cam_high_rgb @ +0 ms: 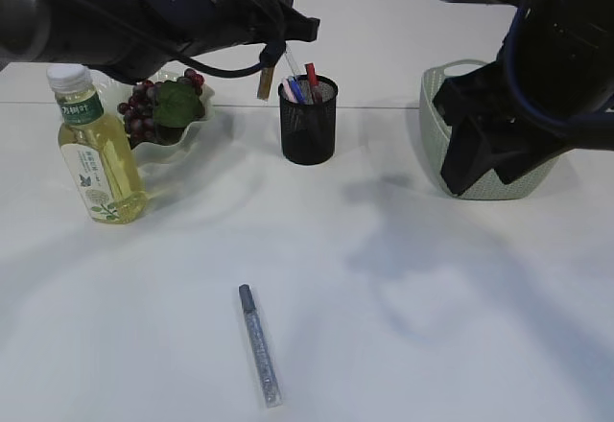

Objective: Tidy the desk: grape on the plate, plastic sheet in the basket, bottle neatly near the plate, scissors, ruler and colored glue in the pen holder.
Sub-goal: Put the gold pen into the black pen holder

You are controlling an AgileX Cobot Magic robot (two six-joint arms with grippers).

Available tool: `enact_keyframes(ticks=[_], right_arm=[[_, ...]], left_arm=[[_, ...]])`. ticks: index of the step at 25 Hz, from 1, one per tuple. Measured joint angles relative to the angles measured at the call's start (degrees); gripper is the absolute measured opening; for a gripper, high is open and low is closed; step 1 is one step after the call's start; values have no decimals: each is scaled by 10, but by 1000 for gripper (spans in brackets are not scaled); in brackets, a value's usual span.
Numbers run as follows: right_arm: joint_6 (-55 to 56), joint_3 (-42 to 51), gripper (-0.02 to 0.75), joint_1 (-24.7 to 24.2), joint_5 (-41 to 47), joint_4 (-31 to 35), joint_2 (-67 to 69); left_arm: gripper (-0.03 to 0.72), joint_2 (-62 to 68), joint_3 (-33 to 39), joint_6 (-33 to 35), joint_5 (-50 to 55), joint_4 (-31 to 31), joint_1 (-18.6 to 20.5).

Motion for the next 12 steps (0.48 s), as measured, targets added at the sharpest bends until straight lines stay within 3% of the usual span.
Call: enact_keyframes(ticks=[12], right_arm=[[0,0,422,0,0,0,0]], left_arm=[[84,81,-140,-73,1,-2,0]])
